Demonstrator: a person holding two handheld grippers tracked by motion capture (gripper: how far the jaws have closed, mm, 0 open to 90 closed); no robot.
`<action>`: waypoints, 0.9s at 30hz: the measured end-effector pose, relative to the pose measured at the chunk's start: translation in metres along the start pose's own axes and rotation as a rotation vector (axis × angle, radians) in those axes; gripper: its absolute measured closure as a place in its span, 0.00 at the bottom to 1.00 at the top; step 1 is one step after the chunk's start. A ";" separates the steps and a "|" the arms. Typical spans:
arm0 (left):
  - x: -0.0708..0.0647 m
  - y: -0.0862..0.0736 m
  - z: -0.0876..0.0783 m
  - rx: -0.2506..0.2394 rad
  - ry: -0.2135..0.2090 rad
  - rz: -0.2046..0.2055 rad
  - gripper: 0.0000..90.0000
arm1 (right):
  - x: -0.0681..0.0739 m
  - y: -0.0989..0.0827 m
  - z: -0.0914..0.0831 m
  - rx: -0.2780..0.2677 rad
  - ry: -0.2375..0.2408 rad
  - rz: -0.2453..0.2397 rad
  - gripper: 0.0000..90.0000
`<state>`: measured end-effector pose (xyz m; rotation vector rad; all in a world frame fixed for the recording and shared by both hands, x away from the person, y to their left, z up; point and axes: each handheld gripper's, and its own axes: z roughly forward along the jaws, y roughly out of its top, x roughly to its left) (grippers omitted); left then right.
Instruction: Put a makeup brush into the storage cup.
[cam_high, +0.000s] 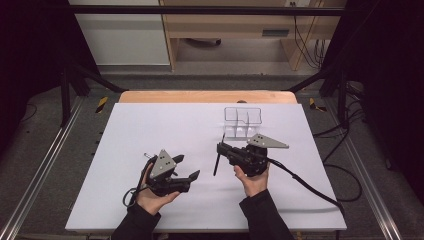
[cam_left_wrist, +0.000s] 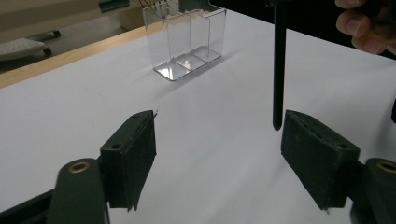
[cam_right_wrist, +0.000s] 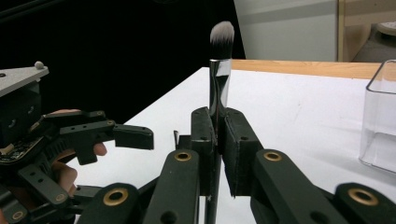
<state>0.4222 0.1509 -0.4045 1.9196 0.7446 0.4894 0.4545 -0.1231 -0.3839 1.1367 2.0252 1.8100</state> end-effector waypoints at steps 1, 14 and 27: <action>0.001 0.000 -0.001 0.003 -0.001 0.003 0.26 | -0.001 0.000 -0.001 -0.002 -0.003 -0.001 0.93; 0.028 -0.017 -0.019 0.034 0.040 -0.039 0.17 | -0.011 0.006 -0.007 0.000 -0.032 -0.029 0.93; 0.043 -0.026 -0.028 0.052 0.085 -0.066 0.13 | -0.021 0.015 -0.008 -0.022 -0.062 -0.038 0.93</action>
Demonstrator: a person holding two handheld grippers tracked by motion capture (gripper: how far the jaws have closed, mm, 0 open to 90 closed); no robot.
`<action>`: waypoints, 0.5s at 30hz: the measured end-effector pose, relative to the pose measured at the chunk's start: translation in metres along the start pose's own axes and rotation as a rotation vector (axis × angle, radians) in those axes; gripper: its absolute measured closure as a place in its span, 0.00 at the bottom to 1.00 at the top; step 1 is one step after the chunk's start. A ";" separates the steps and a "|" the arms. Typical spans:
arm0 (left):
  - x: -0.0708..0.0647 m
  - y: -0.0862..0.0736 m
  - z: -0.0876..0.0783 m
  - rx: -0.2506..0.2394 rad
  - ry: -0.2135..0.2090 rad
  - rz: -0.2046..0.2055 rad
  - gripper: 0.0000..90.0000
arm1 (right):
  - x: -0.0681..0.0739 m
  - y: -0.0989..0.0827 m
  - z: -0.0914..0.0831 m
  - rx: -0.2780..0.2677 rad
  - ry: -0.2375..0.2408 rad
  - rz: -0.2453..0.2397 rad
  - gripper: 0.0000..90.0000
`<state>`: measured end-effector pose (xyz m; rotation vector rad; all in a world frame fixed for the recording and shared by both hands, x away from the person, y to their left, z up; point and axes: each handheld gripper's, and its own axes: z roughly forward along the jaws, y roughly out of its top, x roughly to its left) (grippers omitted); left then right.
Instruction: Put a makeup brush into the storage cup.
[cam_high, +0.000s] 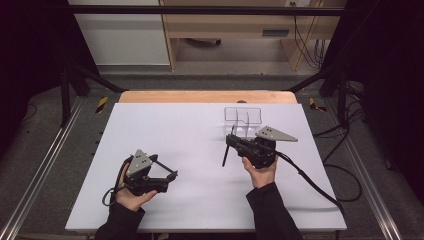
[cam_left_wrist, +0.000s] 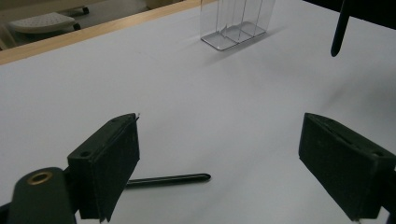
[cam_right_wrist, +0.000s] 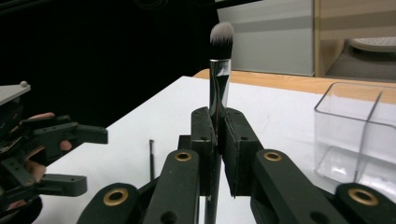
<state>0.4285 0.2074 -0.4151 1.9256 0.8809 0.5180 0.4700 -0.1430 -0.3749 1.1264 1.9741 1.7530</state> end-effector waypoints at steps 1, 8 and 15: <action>0.001 0.000 0.000 0.002 0.003 -0.001 0.13 | -0.001 0.001 0.000 -0.005 -0.005 -0.001 0.93; 0.006 -0.002 -0.001 0.000 0.012 -0.002 0.11 | -0.012 0.010 0.002 -0.016 -0.044 0.001 0.93; 0.010 -0.003 -0.003 0.006 0.021 -0.007 0.10 | -0.021 0.017 0.005 -0.019 -0.079 -0.004 0.93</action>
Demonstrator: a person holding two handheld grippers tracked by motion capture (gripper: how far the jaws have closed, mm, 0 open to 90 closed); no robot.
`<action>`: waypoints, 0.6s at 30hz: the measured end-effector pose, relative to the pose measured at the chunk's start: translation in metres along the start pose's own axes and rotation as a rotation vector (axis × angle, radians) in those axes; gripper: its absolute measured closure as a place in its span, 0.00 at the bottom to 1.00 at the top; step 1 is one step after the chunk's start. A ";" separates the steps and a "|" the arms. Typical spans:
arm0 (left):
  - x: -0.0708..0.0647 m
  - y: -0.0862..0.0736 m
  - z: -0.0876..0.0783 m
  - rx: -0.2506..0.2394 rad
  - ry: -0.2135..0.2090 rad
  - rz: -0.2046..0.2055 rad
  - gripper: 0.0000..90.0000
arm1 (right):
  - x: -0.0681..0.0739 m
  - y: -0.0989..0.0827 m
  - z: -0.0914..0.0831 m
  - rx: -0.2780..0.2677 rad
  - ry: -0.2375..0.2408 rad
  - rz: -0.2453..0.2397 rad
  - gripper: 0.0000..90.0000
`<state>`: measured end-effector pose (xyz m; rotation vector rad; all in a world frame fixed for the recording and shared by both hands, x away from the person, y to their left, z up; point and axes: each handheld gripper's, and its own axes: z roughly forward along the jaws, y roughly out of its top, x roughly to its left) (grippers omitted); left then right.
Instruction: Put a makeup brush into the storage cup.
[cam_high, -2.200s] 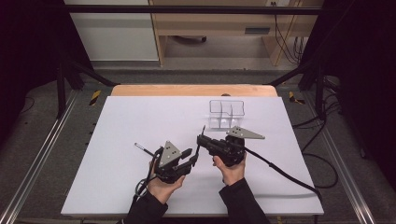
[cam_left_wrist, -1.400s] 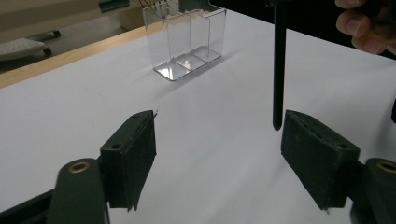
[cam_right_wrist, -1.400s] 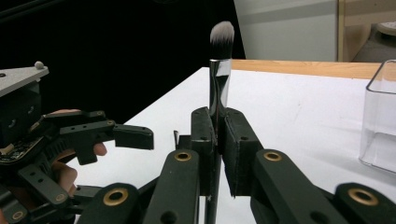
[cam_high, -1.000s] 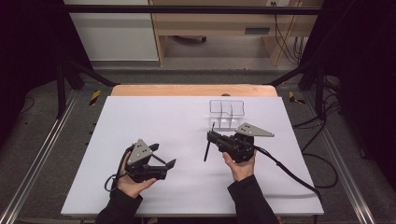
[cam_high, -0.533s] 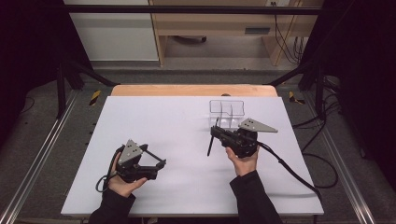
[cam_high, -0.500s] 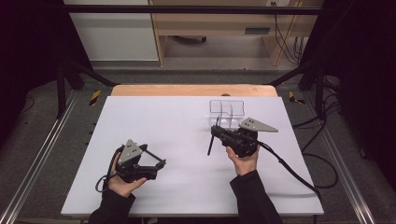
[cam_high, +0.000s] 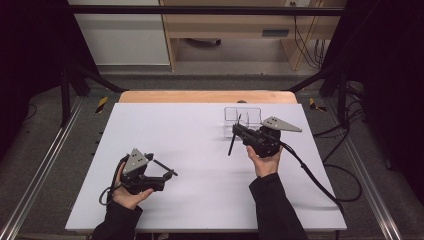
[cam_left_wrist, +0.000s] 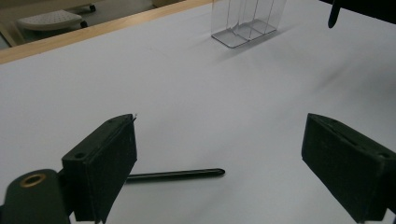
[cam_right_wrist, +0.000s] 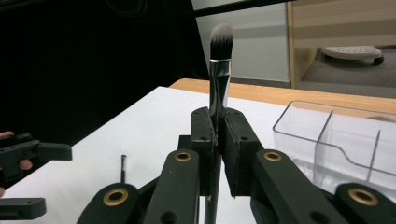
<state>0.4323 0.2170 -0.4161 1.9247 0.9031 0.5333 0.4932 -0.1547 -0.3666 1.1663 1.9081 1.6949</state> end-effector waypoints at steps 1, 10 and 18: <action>0.001 0.000 0.000 0.000 0.000 -0.002 0.10 | -0.001 0.001 0.001 0.002 -0.006 -0.004 0.93; 0.003 0.000 -0.001 0.005 0.007 -0.004 0.10 | -0.007 0.011 0.007 -0.015 -0.045 -0.015 0.93; 0.005 -0.001 -0.001 0.008 0.008 -0.001 0.10 | -0.013 0.021 0.010 -0.031 -0.092 -0.032 0.93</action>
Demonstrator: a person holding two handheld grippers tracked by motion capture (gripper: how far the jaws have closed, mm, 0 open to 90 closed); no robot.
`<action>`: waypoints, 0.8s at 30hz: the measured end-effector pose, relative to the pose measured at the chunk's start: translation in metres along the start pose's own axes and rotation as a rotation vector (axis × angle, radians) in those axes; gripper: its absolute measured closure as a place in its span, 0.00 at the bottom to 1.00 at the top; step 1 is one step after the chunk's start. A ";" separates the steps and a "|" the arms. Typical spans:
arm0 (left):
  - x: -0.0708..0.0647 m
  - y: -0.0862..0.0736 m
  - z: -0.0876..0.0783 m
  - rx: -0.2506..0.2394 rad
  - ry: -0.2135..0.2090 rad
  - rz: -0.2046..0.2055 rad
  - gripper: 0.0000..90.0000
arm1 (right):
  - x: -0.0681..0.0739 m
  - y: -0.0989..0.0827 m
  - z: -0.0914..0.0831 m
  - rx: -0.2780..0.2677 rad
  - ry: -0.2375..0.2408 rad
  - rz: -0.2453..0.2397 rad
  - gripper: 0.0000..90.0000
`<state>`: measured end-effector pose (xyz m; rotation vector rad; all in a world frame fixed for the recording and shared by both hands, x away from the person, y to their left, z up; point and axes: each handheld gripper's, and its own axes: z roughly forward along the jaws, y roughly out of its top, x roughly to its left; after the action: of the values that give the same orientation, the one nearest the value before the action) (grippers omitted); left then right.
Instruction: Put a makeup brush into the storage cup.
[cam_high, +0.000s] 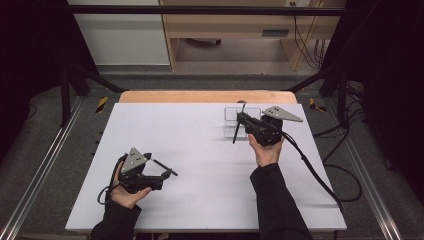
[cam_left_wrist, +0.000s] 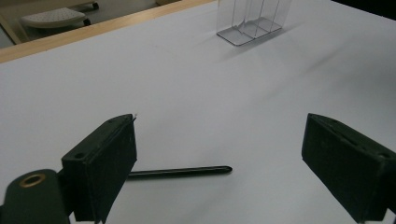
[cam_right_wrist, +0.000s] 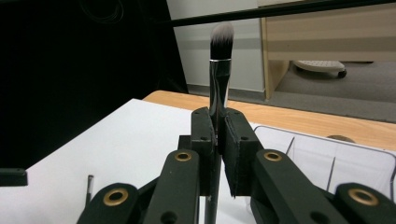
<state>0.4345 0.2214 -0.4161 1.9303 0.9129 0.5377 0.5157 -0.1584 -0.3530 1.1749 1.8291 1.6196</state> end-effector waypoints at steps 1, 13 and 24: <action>0.000 0.000 0.000 0.000 0.000 0.000 0.10 | 0.000 0.001 0.001 0.000 -0.005 -0.002 0.93; 0.001 0.000 0.001 0.010 -0.006 0.001 0.10 | -0.007 0.012 0.009 -0.010 -0.057 -0.022 0.93; 0.003 -0.001 0.000 0.006 -0.004 -0.006 0.10 | -0.014 0.024 0.014 -0.024 -0.088 -0.030 0.93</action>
<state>0.4360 0.2241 -0.4167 1.9328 0.9184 0.5287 0.5418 -0.1622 -0.3359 1.1841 1.7590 1.5443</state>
